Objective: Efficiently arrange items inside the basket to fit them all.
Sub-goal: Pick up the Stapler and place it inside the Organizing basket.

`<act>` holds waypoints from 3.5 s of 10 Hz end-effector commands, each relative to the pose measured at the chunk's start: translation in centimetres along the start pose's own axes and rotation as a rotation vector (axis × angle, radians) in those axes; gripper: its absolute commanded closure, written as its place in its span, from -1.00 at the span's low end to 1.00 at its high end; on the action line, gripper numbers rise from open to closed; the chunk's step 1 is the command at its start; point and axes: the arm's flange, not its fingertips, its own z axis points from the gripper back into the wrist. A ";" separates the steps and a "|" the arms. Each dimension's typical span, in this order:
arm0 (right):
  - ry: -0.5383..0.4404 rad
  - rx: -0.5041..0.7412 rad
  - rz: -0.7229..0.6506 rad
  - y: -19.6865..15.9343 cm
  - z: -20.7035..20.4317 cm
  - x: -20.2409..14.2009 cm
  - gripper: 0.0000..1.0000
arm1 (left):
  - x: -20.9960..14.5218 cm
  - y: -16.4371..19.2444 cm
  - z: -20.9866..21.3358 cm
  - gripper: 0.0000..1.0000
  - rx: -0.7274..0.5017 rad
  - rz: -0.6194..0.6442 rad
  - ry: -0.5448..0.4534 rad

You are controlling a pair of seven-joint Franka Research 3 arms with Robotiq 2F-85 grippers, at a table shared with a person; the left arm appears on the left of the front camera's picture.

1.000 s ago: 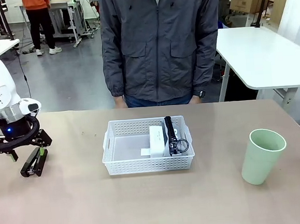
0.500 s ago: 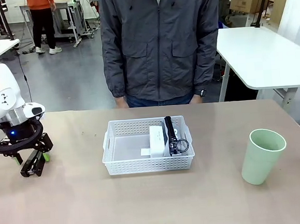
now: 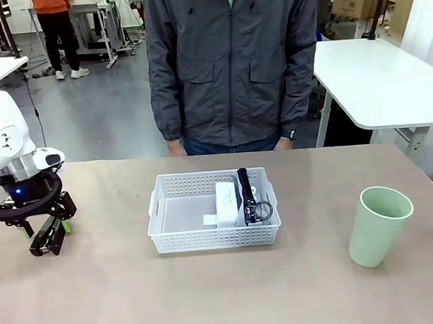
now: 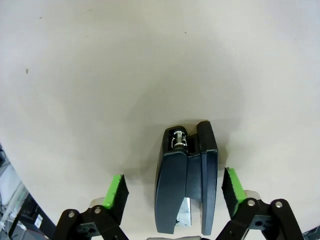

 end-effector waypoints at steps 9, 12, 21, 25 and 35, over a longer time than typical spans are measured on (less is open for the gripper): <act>0.010 0.001 0.011 0.3 0.2 -0.2 -1.00 | -3.4 1.0 4.4 1.00 -0.066 0.020 -0.090; 0.010 0.001 0.011 0.3 0.2 -0.2 -1.00 | -9.5 2.6 14.8 1.00 -0.126 0.019 -0.327; 0.010 0.001 0.011 0.3 0.2 -0.2 -1.00 | -13.5 4.0 21.0 0.79 -0.267 -0.046 -0.364; 0.010 0.001 0.011 0.3 0.2 -0.2 -1.00 | -7.0 -8.5 23.6 0.17 -0.186 -0.334 -0.310; 0.010 0.001 0.011 0.3 0.2 -0.2 -1.00 | -0.7 -33.8 6.7 0.17 0.023 -0.803 -0.025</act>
